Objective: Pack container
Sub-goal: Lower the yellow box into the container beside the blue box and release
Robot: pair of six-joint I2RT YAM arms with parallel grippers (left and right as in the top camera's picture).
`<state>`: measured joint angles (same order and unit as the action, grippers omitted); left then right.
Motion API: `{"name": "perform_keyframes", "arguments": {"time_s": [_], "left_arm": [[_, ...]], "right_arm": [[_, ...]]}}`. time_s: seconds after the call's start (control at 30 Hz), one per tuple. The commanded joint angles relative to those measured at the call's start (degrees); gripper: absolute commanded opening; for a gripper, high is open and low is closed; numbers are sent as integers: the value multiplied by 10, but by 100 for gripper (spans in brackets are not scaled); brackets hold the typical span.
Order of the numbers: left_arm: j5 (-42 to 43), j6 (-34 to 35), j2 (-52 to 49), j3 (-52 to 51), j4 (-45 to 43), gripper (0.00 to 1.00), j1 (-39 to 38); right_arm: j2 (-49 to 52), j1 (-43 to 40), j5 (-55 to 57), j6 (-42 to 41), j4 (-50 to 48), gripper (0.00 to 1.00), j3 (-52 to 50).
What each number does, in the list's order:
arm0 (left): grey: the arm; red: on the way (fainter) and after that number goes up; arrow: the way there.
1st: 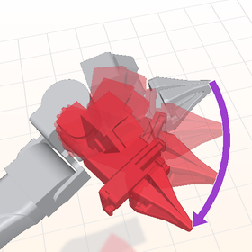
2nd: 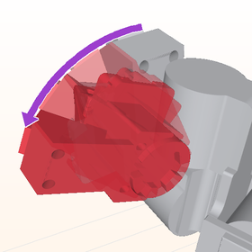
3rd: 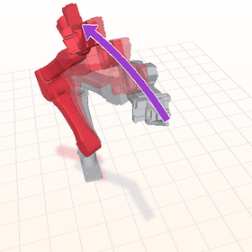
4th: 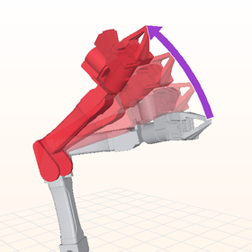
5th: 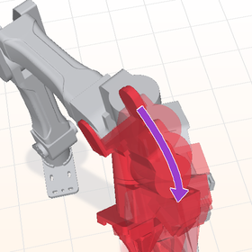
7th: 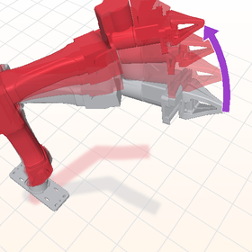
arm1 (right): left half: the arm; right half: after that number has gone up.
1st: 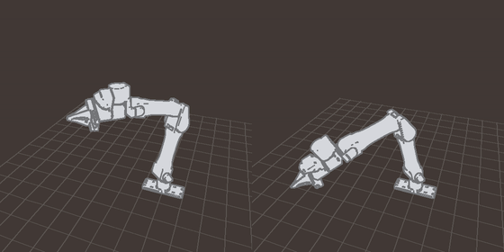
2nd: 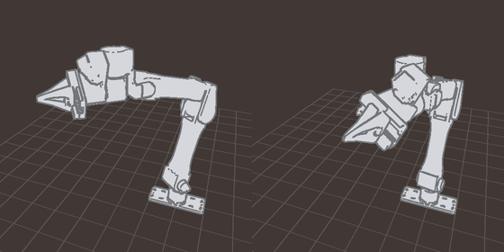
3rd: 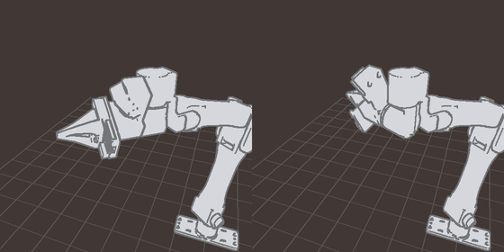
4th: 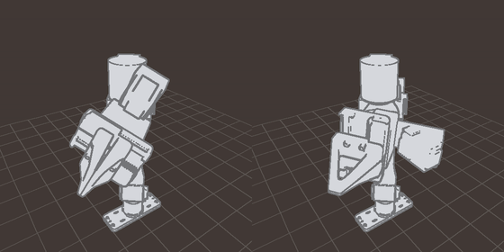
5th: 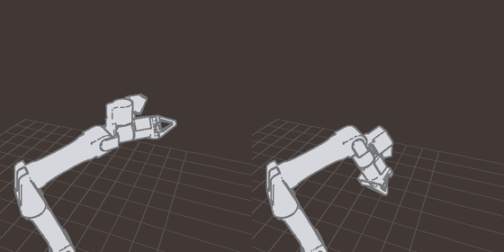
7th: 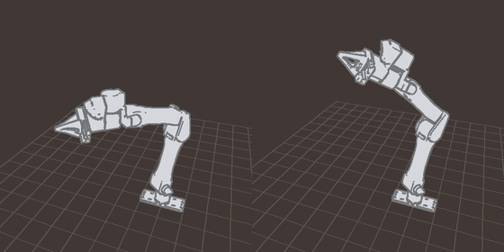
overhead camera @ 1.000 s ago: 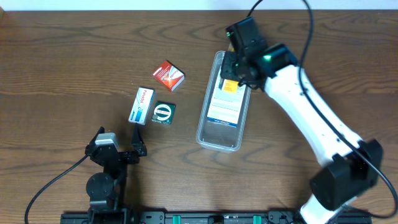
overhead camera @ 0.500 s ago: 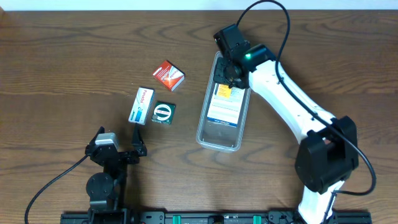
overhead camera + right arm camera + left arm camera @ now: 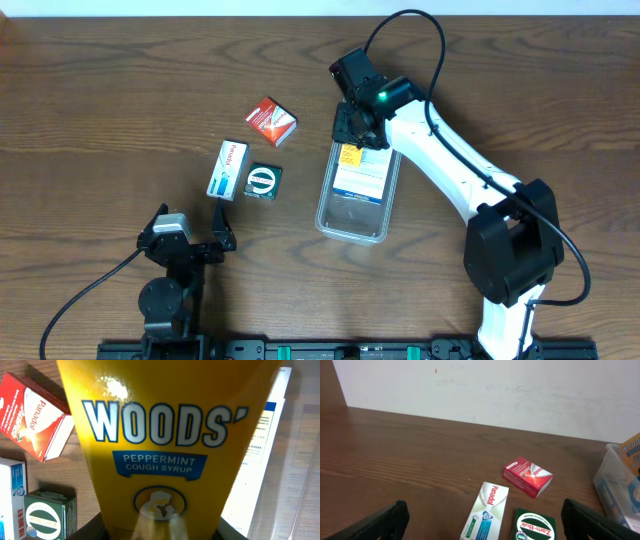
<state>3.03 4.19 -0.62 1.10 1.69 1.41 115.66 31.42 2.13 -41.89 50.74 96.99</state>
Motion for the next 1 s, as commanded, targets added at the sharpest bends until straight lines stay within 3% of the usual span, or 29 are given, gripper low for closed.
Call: {"name": "perform_keyframes", "arguments": {"time_s": [0.0, 0.97], "left_arm": [[-5, -7, 3, -9, 22, 98, 2], [-5, -7, 3, -9, 21, 98, 2]], "right_arm": [[-1, 4, 2, -9, -2, 40, 3], [-1, 4, 3, 7, -41, 47, -30]]}}
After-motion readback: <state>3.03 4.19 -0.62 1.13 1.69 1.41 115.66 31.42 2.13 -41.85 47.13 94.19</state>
